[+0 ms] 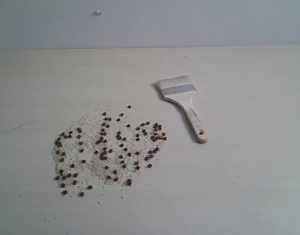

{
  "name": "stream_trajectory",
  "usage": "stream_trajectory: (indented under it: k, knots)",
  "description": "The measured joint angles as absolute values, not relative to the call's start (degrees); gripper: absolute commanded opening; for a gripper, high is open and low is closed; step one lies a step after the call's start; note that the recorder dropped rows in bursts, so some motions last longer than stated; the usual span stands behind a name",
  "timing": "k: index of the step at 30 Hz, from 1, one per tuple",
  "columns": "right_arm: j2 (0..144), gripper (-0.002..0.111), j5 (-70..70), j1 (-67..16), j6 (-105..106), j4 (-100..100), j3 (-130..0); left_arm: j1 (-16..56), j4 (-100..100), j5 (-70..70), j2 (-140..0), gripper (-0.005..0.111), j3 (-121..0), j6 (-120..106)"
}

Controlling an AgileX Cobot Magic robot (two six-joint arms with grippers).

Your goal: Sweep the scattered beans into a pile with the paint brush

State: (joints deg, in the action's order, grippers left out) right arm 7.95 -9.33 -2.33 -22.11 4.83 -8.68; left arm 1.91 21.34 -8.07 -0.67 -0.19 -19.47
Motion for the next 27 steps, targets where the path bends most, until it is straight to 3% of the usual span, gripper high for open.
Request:
stream_trajectory:
  k: [7, 11, 13, 17, 21, 24, 26, 27]
  knots:
    - [44.1, 0.000, 19.2, -2.3, -9.4, 4.5, -46.2, 6.9, 21.3, -8.1, -0.7, 0.000, -0.2, -19.5]
    - [73.3, 0.000, 54.8, -2.3, 3.9, 4.5, -68.7, 7.5, 21.3, -8.1, -0.7, 0.000, -0.2, -19.5]
    - [79.8, 0.000, 63.1, -2.3, 5.3, 4.6, -71.6, 7.6, 21.3, -8.1, -0.7, 0.000, -0.2, -19.5]
    - [93.1, 0.000, 67.4, -5.1, 3.9, 3.4, -72.9, 7.6, 21.3, -8.1, -0.7, 0.000, -0.2, -19.5]
    - [103.2, 0.000, 59.6, -15.9, -1.1, 2.3, -72.9, 7.6, 21.3, -8.1, -0.7, 0.000, -0.2, -19.5]
    - [108.4, 0.011, 54.1, -20.9, -1.3, 2.3, -75.1, 7.6, 21.3, -8.1, -0.7, 0.000, -0.2, -19.5]
    - [112.6, 0.027, 56.3, -21.3, -1.3, 2.3, -79.2, 7.6, 21.3, -8.1, -0.7, 0.000, -0.2, -19.5]
    - [113.7, 0.040, 57.3, -21.3, -1.3, 2.5, -80.2, 7.6, 21.3, -8.1, -0.7, 0.000, -0.2, -19.5]
